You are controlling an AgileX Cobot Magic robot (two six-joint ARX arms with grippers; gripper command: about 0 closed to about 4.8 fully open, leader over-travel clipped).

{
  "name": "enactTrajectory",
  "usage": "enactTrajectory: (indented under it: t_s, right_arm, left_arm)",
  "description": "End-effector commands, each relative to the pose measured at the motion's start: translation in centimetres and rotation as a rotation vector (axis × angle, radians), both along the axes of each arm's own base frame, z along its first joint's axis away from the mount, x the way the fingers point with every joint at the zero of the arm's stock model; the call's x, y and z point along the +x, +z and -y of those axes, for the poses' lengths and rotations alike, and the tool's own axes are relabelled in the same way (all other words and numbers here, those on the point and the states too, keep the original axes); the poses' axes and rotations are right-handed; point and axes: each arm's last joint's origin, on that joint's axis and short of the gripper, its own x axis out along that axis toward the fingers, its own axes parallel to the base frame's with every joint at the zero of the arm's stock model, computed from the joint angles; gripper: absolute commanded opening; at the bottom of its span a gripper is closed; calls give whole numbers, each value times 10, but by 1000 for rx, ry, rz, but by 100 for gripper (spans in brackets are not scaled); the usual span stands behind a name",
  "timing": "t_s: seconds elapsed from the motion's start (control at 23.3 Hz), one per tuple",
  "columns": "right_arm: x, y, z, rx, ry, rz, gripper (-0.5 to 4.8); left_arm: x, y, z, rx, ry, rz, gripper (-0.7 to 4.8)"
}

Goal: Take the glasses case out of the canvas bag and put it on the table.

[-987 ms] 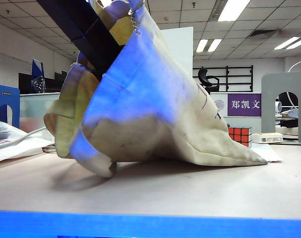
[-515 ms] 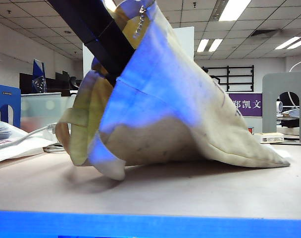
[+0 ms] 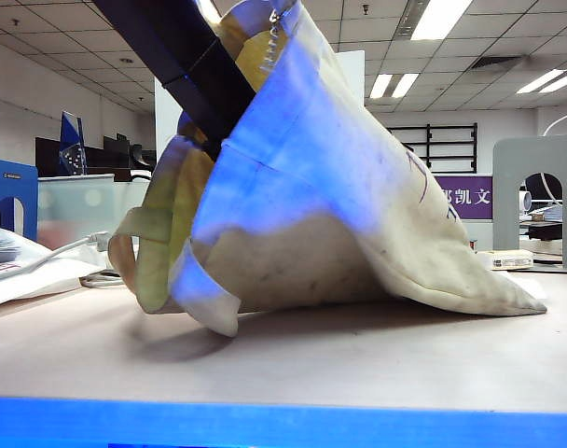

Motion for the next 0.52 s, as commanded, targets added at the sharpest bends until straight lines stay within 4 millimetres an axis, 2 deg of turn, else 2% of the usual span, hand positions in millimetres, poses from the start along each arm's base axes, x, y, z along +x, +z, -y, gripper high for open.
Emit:
enactTrajectory:
  t_s: [0.04,0.39,0.52]
  right_arm:
    - [-1,4,1,31,9,2,-2]
    - [-1,4,1,31,9,2,-2]
    - [-1,4,1,31,9,2,-2]
  left_arm:
    - [0,-22,-7,115,56,-40,372]
    - [0,-21,-5,112,53,-9,373]
    - [-1,-19,-4,68,3,-15,375]
